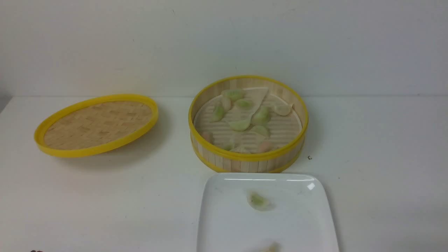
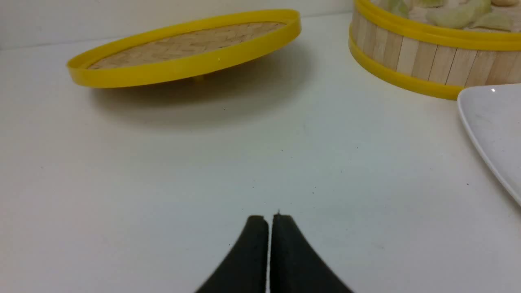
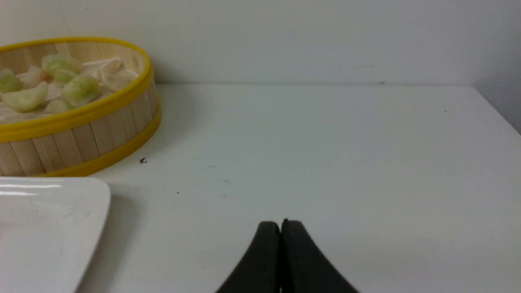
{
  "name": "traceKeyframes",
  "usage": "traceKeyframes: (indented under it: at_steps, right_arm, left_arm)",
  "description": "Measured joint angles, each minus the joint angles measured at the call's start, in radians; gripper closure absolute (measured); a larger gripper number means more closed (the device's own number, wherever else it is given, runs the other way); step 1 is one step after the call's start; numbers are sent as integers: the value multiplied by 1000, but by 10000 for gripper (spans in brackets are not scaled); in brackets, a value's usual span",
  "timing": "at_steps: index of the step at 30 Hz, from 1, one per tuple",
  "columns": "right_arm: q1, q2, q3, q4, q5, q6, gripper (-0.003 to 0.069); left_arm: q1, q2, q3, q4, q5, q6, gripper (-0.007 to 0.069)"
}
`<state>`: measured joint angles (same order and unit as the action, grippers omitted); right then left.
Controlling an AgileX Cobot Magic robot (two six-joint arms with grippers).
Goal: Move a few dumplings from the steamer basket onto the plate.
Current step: Use the left arm to grab a dumpling from the steamer
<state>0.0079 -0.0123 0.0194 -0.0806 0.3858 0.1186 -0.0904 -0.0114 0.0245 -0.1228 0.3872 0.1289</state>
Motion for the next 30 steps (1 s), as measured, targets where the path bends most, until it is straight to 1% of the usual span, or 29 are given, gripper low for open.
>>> traceKeyframes:
  at_steps: [15, 19, 20, 21, 22, 26, 27, 30]
  right_arm:
    - [0, 0, 0, 0, 0, 0, 673]
    - [0, 0, 0, 0, 0, 0, 673]
    - [0, 0, 0, 0, 0, 0, 673]
    - [0, 0, 0, 0, 0, 0, 673]
    - [0, 0, 0, 0, 0, 4, 673]
    - [0, 0, 0, 1, -9, 12, 673]
    - [0, 0, 1, 2, -9, 12, 673]
    - [0, 0, 9, 90, -130, 64, 673]
  left_arm:
    - [0, 0, 0, 5, 0, 0, 631]
    - [0, 0, 3, 5, -23, -13, 631]
    - [0, 0, 4, -39, -69, -42, 631]
    - [0, 0, 4, -39, -69, -45, 631]
    - [0, 0, 4, -108, -144, -75, 631]
    - [0, 0, 4, -246, -355, -129, 631]
    - [0, 0, 4, -263, -381, -129, 631]
    - [0, 0, 4, -392, -576, -158, 631]
